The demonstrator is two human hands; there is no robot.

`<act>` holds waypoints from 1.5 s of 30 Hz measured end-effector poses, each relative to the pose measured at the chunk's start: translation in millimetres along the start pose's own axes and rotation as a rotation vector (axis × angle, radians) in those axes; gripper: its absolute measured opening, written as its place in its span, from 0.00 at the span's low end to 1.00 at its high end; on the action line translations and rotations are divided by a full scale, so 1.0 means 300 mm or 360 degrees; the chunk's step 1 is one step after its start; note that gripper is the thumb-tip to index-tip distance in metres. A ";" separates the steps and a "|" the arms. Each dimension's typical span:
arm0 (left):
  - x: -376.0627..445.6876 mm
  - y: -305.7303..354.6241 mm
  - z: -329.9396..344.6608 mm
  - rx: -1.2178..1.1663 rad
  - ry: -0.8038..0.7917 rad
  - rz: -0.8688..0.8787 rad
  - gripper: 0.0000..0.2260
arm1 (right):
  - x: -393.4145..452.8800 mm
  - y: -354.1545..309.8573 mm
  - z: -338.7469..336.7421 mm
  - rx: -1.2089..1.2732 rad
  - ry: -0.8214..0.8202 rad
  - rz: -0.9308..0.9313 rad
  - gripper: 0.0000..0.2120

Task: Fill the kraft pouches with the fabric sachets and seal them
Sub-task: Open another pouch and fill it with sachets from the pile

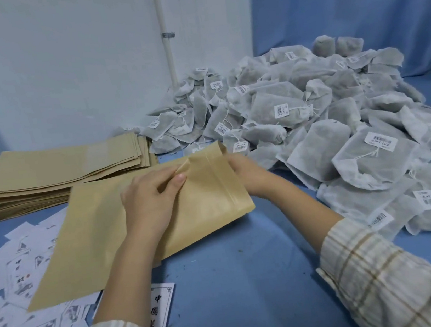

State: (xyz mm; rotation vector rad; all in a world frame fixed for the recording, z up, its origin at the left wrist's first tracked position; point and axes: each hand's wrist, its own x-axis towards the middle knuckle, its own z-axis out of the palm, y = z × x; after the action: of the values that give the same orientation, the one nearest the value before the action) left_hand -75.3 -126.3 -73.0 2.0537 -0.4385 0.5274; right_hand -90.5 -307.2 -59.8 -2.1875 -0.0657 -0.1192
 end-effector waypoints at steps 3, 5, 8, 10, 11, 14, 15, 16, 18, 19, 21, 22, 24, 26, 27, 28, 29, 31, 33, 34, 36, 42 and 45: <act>0.007 -0.024 -0.015 0.0166 0.0108 -0.0015 0.08 | 0.041 0.118 -0.058 -0.0890 0.0471 -0.0132 0.19; 0.005 -0.031 -0.015 0.0195 0.0129 -0.0009 0.08 | 0.048 0.191 -0.086 -0.1758 0.0379 -0.0043 0.24; 0.002 -0.037 -0.012 0.0222 0.0137 0.0019 0.08 | 0.052 0.222 -0.080 -0.2036 0.0268 0.0014 0.20; 0.002 -0.041 -0.012 0.0219 0.0148 0.0031 0.08 | 0.058 0.209 -0.080 -0.1913 0.0447 -0.0100 0.18; 0.003 -0.043 -0.013 0.0222 0.0160 0.0032 0.08 | 0.062 0.200 -0.081 -0.1730 0.0635 -0.0177 0.18; 0.007 -0.051 -0.019 0.0281 0.0198 0.0018 0.08 | 0.047 0.151 -0.063 -0.0322 0.1134 -0.0166 0.13; 0.008 -0.052 -0.020 0.0297 0.0216 0.0010 0.08 | 0.042 0.128 -0.062 0.0195 0.1145 -0.0104 0.13; 0.009 -0.052 -0.022 0.0309 0.0232 -0.0004 0.08 | 0.037 0.109 -0.062 0.0578 0.1075 -0.0029 0.12; 0.009 -0.050 -0.029 0.0319 0.0246 -0.0030 0.08 | 0.032 0.084 -0.052 0.0976 0.0737 0.0078 0.10; 0.008 -0.047 -0.033 0.0281 0.0222 -0.0023 0.08 | 0.025 0.069 -0.040 0.1038 0.0538 0.0082 0.07; 0.003 -0.029 -0.037 0.0048 0.0069 0.0040 0.07 | 0.019 0.041 0.001 0.0931 0.0185 0.0086 0.06; -0.001 -0.011 -0.034 -0.0085 -0.0047 0.0088 0.09 | 0.015 0.027 0.020 0.0824 0.0053 0.0121 0.09; -0.003 0.026 -0.019 -0.0182 -0.0205 0.0183 0.13 | 0.024 0.015 0.052 0.0688 -0.0028 0.0302 0.17; 0.005 0.048 0.001 -0.0105 -0.0183 0.0254 0.11 | 0.048 0.018 0.081 0.0609 -0.0082 0.0360 0.18; 0.008 0.046 0.007 -0.0055 -0.0145 0.0251 0.09 | 0.050 0.018 0.085 0.0602 -0.0135 0.0364 0.16; 0.010 0.038 0.009 -0.0023 -0.0107 0.0212 0.08 | 0.046 0.004 0.084 0.0639 -0.0147 0.0450 0.12; 0.008 0.026 0.006 -0.0011 -0.0078 0.0162 0.08 | 0.039 -0.001 0.083 0.0633 -0.0224 0.0491 0.10; 0.006 -0.004 -0.005 0.0042 -0.0017 0.0099 0.08 | 0.061 -0.017 0.064 0.0720 -0.0211 0.0492 0.11; 0.008 -0.025 -0.018 0.0180 0.0072 0.0052 0.08 | 0.067 -0.027 0.040 0.0544 -0.0090 0.0204 0.10; 0.014 -0.032 -0.024 0.0246 0.0121 0.0029 0.09 | 0.074 -0.016 0.022 0.0479 0.0000 0.0066 0.09; 0.020 -0.046 -0.033 0.0334 0.0212 -0.0017 0.09 | 0.112 0.052 -0.012 0.0476 0.0348 -0.0004 0.08; 0.014 -0.071 -0.027 0.0480 0.0299 -0.0054 0.09 | 0.279 0.251 -0.060 -0.0742 0.0461 0.0327 0.23; 0.021 -0.079 -0.025 0.0501 0.0298 -0.0051 0.09 | 0.322 0.267 -0.033 -0.0967 0.0396 0.0421 0.29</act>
State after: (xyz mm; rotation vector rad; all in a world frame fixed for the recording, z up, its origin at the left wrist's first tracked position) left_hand -59.6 -108.7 -82.8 2.2788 -0.2202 0.8030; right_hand 12.2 -361.4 -108.3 -2.7388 0.4541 -0.2899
